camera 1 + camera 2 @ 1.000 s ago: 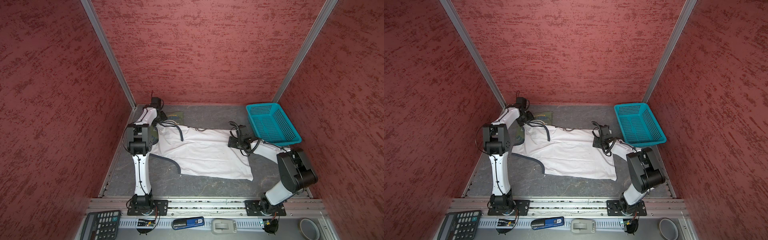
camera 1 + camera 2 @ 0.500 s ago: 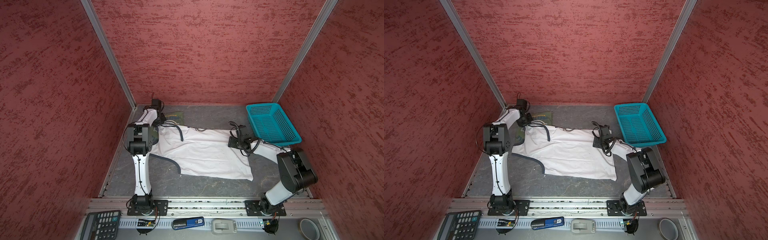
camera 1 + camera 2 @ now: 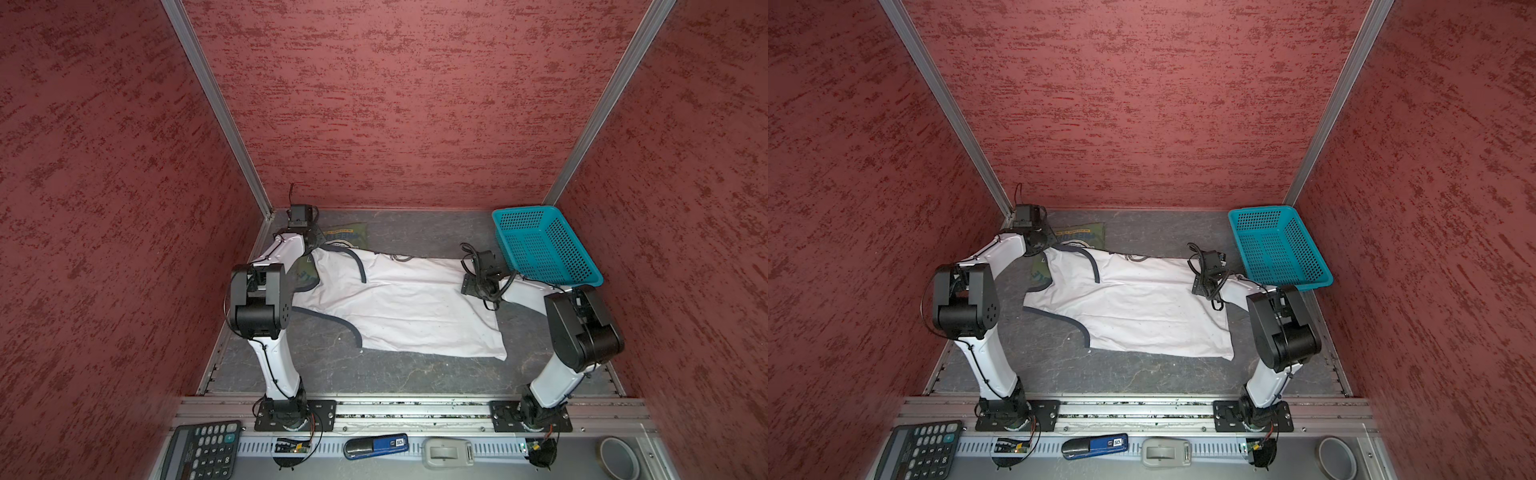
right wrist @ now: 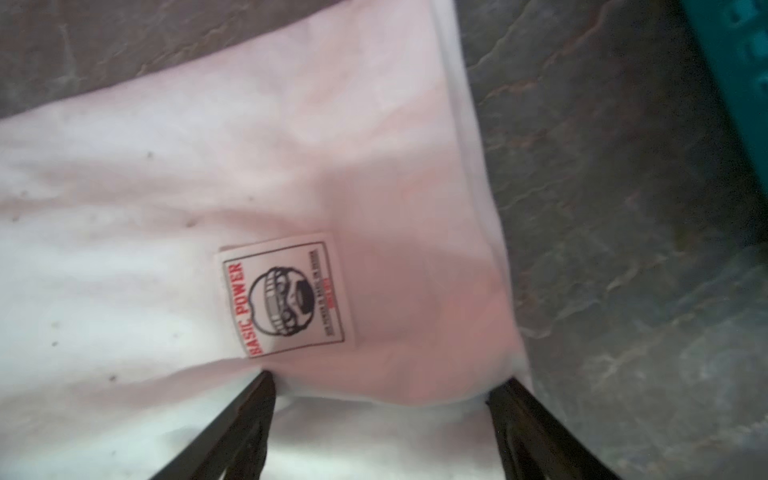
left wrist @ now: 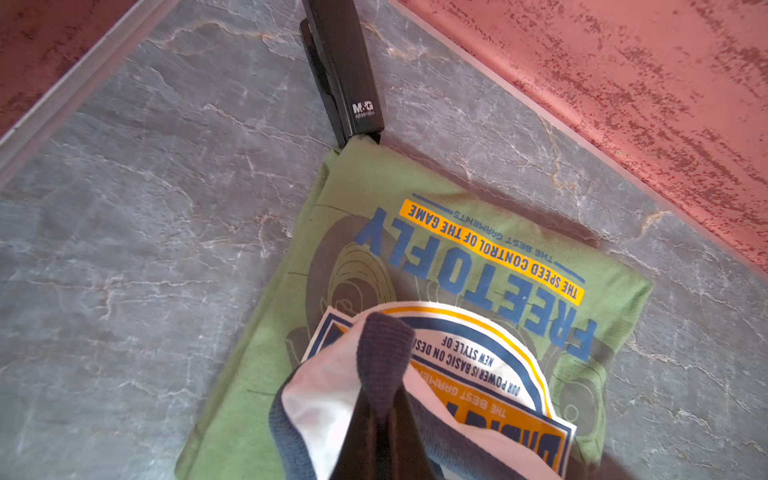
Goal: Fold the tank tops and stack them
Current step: 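Hold the strap over the green top with left gripper while right holds hem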
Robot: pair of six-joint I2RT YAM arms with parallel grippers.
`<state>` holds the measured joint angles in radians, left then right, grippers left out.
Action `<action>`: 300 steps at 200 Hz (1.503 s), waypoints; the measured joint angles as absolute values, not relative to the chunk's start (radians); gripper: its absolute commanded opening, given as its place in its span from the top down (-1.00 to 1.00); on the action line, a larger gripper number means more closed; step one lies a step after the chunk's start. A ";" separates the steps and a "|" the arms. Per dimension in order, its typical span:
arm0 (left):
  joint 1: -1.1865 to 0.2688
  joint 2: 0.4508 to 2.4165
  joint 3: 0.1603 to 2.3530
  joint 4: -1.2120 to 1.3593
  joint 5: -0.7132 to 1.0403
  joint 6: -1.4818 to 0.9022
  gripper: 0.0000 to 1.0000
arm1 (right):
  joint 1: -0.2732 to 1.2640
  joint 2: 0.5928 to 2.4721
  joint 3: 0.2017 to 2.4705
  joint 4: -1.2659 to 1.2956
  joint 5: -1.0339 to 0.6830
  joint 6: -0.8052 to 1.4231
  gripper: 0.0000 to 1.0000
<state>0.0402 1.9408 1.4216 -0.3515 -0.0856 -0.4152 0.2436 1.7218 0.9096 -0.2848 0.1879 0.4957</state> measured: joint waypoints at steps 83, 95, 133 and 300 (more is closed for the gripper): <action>0.065 1.992 1.562 -0.429 -0.075 -0.386 -0.20 | 0.202 1.705 0.955 -0.348 0.196 0.484 -0.62; 0.054 1.993 1.600 -0.468 -0.091 -0.385 -0.21 | 0.210 1.680 0.966 -0.350 0.194 0.477 -0.62; 0.016 2.048 1.741 -0.567 -0.117 -0.397 -0.21 | 0.256 1.639 1.003 -0.337 0.182 0.471 -0.62; 0.017 2.355 2.005 -0.823 -0.191 -0.453 0.18 | 0.270 1.676 0.917 -0.308 0.159 0.471 -0.61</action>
<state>0.0174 2.3554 2.0052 -0.8227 -0.1905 -0.4526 0.2695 1.6764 0.9169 -0.3077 0.1593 0.4709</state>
